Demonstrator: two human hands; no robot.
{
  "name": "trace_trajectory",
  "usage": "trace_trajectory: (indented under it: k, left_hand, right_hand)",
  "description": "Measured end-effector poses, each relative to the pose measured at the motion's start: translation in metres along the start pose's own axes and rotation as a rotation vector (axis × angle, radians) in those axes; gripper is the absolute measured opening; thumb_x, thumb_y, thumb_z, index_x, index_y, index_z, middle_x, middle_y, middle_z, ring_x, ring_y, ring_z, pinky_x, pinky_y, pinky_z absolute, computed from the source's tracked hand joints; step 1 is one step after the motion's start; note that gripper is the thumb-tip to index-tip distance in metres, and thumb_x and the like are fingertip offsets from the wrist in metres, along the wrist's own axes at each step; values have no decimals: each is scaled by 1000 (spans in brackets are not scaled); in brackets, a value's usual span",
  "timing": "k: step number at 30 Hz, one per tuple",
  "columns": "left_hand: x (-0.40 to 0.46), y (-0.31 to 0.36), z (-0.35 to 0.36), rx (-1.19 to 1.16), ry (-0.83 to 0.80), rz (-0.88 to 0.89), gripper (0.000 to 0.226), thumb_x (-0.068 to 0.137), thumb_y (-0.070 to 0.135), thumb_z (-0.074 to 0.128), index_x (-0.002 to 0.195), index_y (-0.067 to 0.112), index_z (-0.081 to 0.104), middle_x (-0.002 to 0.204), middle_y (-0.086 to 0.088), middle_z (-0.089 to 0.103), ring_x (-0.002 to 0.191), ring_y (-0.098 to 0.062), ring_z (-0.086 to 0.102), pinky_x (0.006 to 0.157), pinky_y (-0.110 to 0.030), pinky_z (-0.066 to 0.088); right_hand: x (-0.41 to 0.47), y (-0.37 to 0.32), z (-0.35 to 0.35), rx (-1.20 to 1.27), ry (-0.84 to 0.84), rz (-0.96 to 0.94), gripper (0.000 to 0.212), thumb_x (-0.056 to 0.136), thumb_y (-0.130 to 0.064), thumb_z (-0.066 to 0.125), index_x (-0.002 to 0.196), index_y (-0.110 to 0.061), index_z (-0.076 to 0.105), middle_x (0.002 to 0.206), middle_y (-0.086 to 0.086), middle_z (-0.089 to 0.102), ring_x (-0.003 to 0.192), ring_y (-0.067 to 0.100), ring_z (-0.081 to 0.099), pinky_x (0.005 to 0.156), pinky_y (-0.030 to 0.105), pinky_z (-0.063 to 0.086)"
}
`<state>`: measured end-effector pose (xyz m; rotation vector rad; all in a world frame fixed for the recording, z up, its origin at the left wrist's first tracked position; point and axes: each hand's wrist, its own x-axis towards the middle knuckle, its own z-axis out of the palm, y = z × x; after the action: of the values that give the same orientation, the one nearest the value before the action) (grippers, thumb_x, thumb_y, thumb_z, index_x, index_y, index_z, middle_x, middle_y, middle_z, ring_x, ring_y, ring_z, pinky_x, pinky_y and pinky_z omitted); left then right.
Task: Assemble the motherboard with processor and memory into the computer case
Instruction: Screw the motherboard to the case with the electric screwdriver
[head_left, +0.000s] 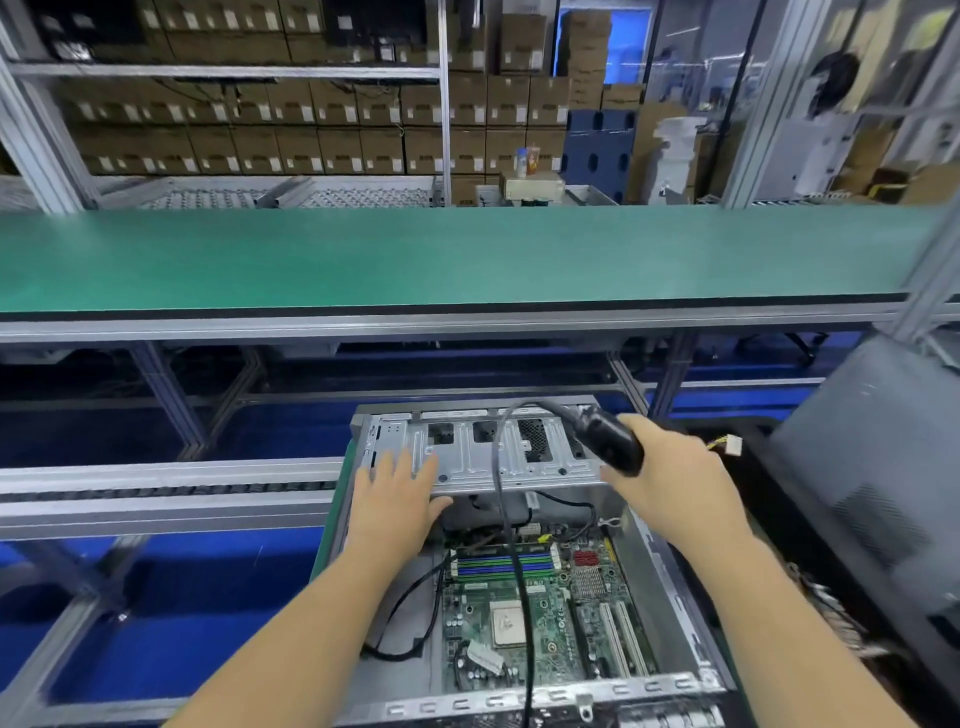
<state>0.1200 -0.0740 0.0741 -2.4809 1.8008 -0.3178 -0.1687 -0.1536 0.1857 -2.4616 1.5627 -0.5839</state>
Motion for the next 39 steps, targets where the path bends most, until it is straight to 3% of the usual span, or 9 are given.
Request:
trace_trajectory:
  k: [4,7,12,17,23,27,30,34,39]
  left_hand:
    - [14,-13,5,-8,-141,149,69,97,68,15,156,37,-1,166,-4,5,151,-29,5,119,-49,14]
    - [23,-14,6,-43,-136,198,76,90,76,9,154,41,-10,166,-5,-5,152,-30,-2,122,-48,7]
    - [66,0,-13,-85,-133,318,113,61,101,20,147,45,-28,164,-4,-18,151,-32,-13,122,-52,-3]
    - [108,5,-15,-45,-313,400,133,42,107,34,139,50,-37,162,-5,-23,149,-34,-21,118,-58,-10]
    - [117,0,3,-136,-280,382,126,41,110,30,139,58,-30,164,0,-17,151,-29,-16,115,-66,-9]
    - [119,-3,6,-114,-281,320,133,41,110,26,153,46,-6,164,6,-18,151,-24,-17,113,-69,-7]
    - [122,-6,6,-148,-297,222,136,41,109,28,156,40,11,164,8,-18,151,-22,-16,113,-71,-4]
    - [128,-5,1,-199,-345,12,139,32,110,32,154,44,13,165,6,-12,152,-27,-10,111,-75,-1]
    - [140,-10,2,-250,-279,-104,126,47,108,2,154,43,18,166,-4,2,151,-35,1,116,-67,-2]
  right_hand:
    - [-18,29,25,-31,-19,104,50,83,-47,76,128,-38,55,76,-11,54,68,18,52,63,29,45]
    - [-23,37,35,-38,-46,101,42,85,-47,72,123,-38,55,77,-12,61,72,18,59,65,32,53]
    - [-33,44,52,-102,-58,125,45,91,-50,66,132,-39,53,92,-9,63,82,18,61,69,33,53]
    - [-31,40,58,-146,-70,145,46,91,-42,63,135,-44,50,93,-9,67,84,20,62,69,34,55]
    - [-15,37,56,-139,-131,161,44,92,-35,61,134,-44,51,90,-7,69,78,21,59,68,34,55]
    - [-10,36,52,-151,-118,166,37,91,-34,61,126,-44,54,83,-9,66,75,22,59,66,34,54]
    - [-8,37,47,-169,-81,150,34,89,-31,64,121,-41,55,78,-9,61,73,24,58,61,33,50]
    - [-9,37,42,-220,-20,159,32,86,-26,67,113,-38,57,81,-7,58,76,24,55,58,33,47]
    - [-20,33,47,-163,-60,191,40,84,-32,72,121,-35,58,92,-7,63,90,26,58,70,39,55]
